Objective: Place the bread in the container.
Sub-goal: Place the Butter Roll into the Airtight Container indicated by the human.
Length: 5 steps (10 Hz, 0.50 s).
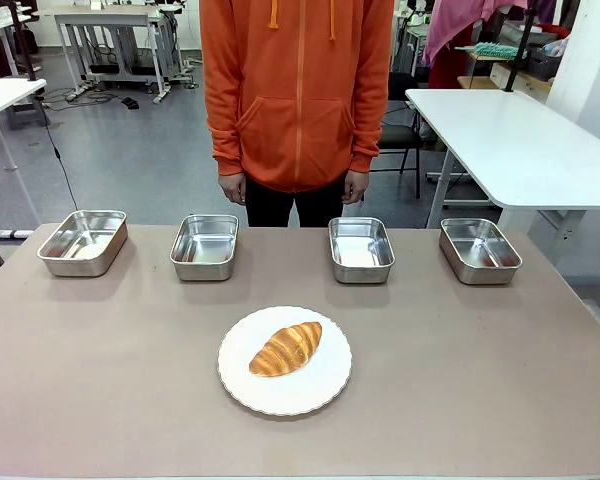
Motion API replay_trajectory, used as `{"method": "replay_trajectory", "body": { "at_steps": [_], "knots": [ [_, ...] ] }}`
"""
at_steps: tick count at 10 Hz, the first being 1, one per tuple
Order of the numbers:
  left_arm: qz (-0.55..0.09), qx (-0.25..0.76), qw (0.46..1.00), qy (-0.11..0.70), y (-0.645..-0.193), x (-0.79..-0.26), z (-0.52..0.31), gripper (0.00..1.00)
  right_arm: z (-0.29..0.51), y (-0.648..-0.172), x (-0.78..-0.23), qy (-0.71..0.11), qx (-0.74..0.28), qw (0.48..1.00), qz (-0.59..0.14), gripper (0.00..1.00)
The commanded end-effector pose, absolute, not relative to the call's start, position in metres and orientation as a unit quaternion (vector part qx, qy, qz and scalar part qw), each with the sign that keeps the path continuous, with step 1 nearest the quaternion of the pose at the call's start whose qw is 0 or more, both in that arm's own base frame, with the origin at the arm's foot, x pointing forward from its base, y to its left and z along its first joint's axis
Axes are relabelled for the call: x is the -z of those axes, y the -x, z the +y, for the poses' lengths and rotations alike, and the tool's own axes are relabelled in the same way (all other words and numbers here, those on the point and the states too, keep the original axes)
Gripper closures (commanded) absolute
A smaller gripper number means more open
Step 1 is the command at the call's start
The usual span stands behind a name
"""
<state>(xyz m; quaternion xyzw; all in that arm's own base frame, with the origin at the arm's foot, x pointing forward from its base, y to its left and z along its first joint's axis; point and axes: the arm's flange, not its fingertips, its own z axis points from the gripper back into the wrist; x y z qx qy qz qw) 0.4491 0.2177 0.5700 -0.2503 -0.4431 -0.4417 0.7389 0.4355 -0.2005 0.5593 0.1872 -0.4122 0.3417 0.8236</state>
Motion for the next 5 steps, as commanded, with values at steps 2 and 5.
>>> {"method": "replay_trajectory", "body": {
  "at_steps": [2, 5],
  "knots": [
    [-0.445, 0.446, 0.734, 0.253, -0.4478, -0.5707, 0.2188, 0.00, -0.2000, -0.4376, -0.5585, -0.191, -0.346, 0.815, -0.424, 0.00],
    [-0.445, 0.446, 0.734, 0.253, -0.4478, -0.5707, 0.2188, 0.00, -0.2000, -0.4376, -0.5585, -0.191, -0.346, 0.815, -0.424, 0.00]
  ]
}}
